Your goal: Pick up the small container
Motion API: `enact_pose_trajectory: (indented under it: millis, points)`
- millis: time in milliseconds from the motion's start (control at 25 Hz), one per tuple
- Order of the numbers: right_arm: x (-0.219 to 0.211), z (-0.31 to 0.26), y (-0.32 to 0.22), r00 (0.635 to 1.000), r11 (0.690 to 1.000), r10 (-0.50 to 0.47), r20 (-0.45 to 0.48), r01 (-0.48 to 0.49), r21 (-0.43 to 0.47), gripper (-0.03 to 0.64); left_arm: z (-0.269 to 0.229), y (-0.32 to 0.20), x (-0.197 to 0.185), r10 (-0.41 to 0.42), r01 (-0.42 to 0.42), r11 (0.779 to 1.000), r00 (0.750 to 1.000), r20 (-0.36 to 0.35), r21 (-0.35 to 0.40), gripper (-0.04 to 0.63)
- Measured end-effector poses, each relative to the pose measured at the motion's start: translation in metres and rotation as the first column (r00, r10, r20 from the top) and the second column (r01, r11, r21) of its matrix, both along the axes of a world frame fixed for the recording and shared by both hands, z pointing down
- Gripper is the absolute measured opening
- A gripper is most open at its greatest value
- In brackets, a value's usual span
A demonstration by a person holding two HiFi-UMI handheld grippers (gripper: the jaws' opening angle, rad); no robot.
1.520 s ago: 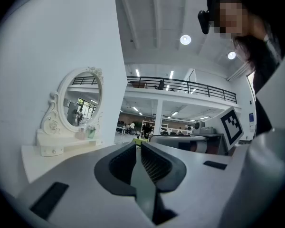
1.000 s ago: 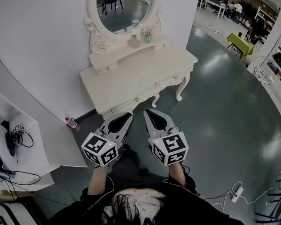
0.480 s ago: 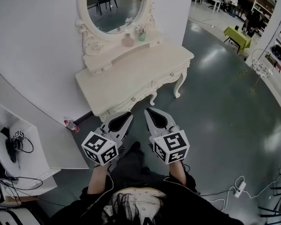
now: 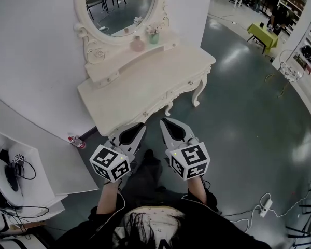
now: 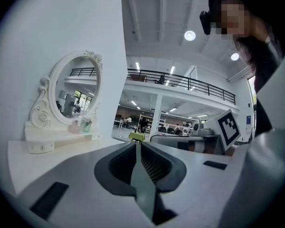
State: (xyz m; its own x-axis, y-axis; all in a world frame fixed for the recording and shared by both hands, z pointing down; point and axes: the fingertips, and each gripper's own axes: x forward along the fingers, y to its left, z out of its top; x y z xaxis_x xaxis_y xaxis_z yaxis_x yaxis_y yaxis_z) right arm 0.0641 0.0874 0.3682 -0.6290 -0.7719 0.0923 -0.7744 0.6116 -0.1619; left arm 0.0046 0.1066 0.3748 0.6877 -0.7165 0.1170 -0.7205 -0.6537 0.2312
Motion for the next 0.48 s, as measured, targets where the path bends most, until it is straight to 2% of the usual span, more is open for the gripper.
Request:
enact_pose_trajectory:
  millis: [480]
  points:
    - [-0.028,0.018,-0.132,0.998,0.997,0.003,-0.055,-0.007,-0.074,0.011,0.011,-0.137,-0.027,0.025,-0.024,0.999,1.000,0.012,-0.031,0.011]
